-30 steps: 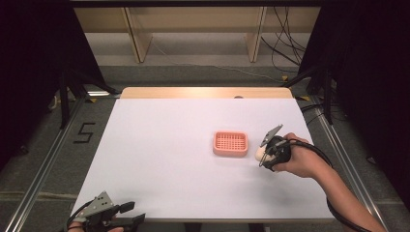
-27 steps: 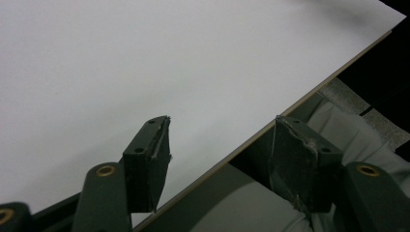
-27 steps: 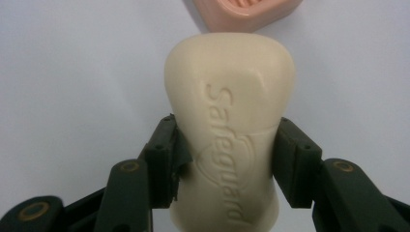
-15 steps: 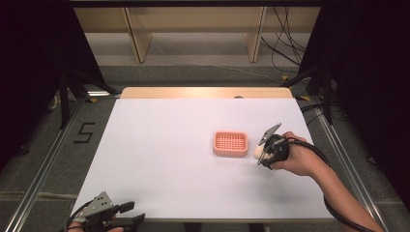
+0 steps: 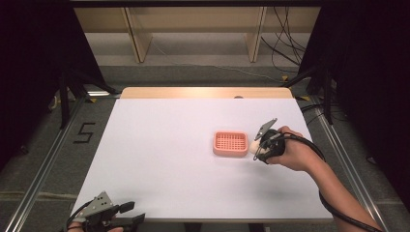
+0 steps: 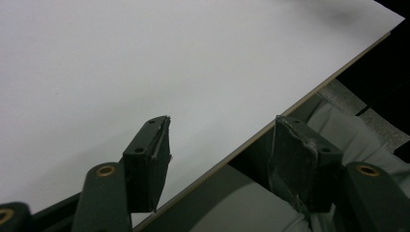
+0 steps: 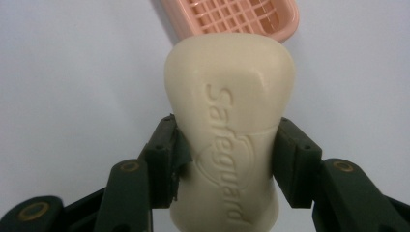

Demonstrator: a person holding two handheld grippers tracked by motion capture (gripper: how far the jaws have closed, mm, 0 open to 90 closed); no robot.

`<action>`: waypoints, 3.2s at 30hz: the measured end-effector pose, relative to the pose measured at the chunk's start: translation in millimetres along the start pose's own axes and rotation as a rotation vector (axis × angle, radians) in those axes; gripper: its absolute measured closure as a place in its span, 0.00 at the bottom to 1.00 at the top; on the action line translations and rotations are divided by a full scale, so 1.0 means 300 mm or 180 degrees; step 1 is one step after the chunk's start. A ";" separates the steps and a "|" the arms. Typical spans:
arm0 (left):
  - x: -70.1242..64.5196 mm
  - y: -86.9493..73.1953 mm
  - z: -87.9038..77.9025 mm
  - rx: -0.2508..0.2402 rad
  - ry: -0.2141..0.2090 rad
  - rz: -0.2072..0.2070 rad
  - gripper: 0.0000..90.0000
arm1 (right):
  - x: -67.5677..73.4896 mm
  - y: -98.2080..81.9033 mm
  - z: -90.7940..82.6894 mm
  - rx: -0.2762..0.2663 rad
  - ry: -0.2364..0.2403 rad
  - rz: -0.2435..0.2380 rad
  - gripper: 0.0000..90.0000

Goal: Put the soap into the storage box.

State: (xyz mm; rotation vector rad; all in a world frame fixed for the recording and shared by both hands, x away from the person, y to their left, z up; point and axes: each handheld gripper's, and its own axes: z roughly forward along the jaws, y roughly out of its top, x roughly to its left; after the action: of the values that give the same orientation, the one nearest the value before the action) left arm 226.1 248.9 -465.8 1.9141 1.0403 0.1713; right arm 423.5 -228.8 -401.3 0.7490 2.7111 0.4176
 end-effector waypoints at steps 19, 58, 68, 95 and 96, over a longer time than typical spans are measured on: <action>0.000 0.000 0.001 -0.0039 -0.0009 -0.0006 0.43 | -0.019 0.040 0.010 0.0005 0.0006 -0.0143 0.56; 0.000 0.001 0.002 -0.0065 -0.0002 -0.0002 0.43 | -0.045 0.120 0.053 -0.0059 0.0202 -0.0349 0.56; -0.003 0.001 0.003 -0.0074 -0.0005 -0.0059 0.43 | -0.049 0.137 0.061 -0.0075 0.0185 -0.0414 0.56; -0.003 0.004 0.003 -0.0011 0.0012 -0.0001 0.43 | -0.033 0.184 0.086 -0.0078 0.0193 -0.0451 0.56; -0.001 0.004 0.002 0.0018 0.0027 0.0030 0.43 | -0.034 0.186 0.086 -0.0074 0.0208 -0.0474 0.56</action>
State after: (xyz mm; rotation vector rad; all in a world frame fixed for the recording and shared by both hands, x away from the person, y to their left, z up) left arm 227.1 248.0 -465.2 1.9253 1.0385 0.1822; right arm 466.0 -183.3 -403.2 0.5312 2.7941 0.4447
